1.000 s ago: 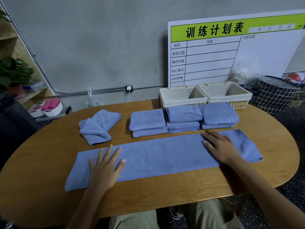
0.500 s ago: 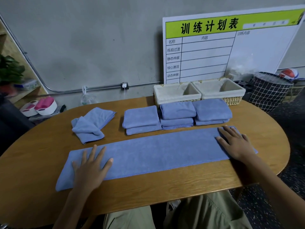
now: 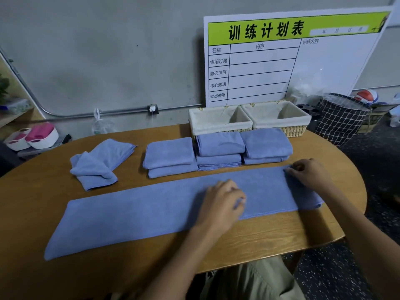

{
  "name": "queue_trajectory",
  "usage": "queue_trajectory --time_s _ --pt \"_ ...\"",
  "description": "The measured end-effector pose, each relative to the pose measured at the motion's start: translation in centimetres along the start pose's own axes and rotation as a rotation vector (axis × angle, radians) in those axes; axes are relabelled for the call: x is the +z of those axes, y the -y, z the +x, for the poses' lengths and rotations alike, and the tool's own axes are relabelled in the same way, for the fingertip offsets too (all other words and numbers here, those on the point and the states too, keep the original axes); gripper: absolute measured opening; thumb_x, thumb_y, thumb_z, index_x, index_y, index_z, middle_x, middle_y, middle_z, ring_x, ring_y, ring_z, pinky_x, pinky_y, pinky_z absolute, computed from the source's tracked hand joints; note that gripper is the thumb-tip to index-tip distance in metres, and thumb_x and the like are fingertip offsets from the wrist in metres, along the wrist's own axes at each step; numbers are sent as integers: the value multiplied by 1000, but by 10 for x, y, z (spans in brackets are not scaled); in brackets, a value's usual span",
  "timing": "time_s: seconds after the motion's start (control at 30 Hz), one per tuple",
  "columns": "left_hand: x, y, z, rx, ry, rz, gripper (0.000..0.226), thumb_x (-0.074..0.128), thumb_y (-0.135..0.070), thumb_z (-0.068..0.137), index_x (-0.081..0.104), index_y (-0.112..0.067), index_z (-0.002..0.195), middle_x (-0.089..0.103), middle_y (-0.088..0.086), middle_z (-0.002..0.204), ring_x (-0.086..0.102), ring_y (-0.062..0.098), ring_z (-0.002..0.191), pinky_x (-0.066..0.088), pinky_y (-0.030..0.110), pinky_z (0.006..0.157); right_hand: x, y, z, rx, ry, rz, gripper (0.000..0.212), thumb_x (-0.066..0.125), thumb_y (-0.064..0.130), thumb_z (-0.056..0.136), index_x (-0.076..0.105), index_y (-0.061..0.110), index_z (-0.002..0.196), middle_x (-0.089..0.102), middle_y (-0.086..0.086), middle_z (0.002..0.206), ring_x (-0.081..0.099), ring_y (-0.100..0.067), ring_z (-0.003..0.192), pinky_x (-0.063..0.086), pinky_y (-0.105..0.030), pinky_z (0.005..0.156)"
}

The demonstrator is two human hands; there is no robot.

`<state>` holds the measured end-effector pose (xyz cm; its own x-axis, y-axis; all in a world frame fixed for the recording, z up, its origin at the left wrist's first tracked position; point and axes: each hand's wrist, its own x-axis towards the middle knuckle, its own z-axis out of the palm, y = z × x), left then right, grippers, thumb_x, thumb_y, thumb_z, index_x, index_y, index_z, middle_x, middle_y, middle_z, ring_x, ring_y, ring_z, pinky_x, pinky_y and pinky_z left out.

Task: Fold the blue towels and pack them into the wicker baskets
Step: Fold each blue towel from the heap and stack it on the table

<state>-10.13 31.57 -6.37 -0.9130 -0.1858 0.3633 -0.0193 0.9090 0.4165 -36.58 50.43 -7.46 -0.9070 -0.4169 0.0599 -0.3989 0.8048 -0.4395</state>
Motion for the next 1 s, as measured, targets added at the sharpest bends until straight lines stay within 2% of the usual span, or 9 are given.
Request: queue_trajectory --time_s 0.07,0.13,0.2,0.27,0.43,0.6,0.7,0.8,1.0 --pt "32 -29 24 55 65 -24 14 64 -30 95 72 -23 103 57 -5 105 52 17 100 43 41 89 -3 2 9 -6 70 55 32 74 35 89 71 4 90 70 -18 86 63 -34 79 51 -45 68" --pt "55 -53 43 100 116 3 24 66 -40 92 71 -22 107 55 -1 108 50 21 105 39 44 91 -3 0 18 -28 107 91 35 77 31 86 70 -3 81 66 -22 76 60 -36 72 39 -38 57" --pt "73 -70 56 134 156 57 37 66 -51 88 68 -22 111 54 2 111 48 25 108 36 46 90 -4 0 22 -41 143 124 40 79 26 85 60 -5 68 53 -20 63 48 -30 60 26 -35 56" --pt "88 -80 64 151 174 120 46 66 -59 85 63 -21 111 52 4 111 46 27 109 36 47 89 -7 0 25 -37 178 182 39 79 23 85 54 1 65 44 -15 62 39 -22 59 24 -34 57" --pt "106 -88 83 219 142 176 41 61 -57 90 57 -19 104 51 5 108 49 28 103 38 46 83 -19 -13 32 -5 263 379 32 79 25 85 57 1 84 52 -17 75 47 -25 70 33 -34 63" --pt "114 -89 93 466 87 286 28 64 -43 91 64 -16 97 56 2 96 56 22 89 42 38 66 -27 -17 29 10 306 561 31 77 20 86 62 -3 99 71 -19 92 65 -25 86 46 -35 74" --pt "111 -89 96 532 100 315 17 68 -33 85 65 -16 87 60 1 86 58 20 76 32 31 53 -28 -16 30 6 315 594 27 76 18 88 64 -2 102 72 -17 96 66 -17 84 48 -20 67" --pt "106 -93 96 524 175 324 13 69 -28 77 64 -17 81 59 0 78 57 19 66 28 28 49 -31 -15 30 1 318 609 18 71 13 91 66 -1 103 69 -6 91 63 0 72 41 -7 53" --pt "106 -111 98 403 320 365 21 69 -39 80 59 -24 90 54 -4 74 56 13 63 29 27 46 -27 -12 32 24 327 613 16 71 14 91 68 5 105 73 -14 102 66 -13 87 45 -9 60"
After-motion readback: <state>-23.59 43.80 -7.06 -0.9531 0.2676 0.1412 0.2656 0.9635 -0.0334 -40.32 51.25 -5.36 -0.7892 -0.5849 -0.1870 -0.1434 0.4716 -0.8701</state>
